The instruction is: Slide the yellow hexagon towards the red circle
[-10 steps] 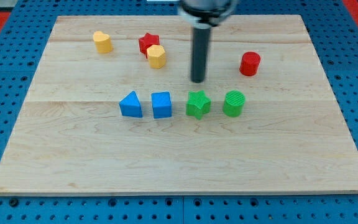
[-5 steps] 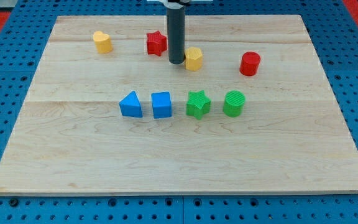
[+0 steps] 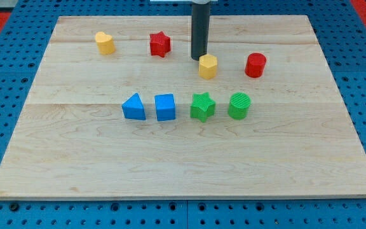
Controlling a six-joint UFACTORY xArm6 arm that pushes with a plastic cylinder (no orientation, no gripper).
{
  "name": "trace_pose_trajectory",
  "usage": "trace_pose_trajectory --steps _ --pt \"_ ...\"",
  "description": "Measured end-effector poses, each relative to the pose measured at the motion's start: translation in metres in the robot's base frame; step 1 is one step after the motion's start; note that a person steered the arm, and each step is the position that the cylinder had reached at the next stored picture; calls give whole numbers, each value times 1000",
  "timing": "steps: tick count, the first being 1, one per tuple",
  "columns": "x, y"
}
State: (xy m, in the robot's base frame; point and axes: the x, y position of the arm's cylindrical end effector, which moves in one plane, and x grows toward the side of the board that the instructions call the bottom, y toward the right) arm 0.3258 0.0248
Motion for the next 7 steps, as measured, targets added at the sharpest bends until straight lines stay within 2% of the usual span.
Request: trace_pose_trajectory --steps 2,4,6,7 --pt "14 -41" --pt "25 2" --pt "34 1" --pt "34 22"
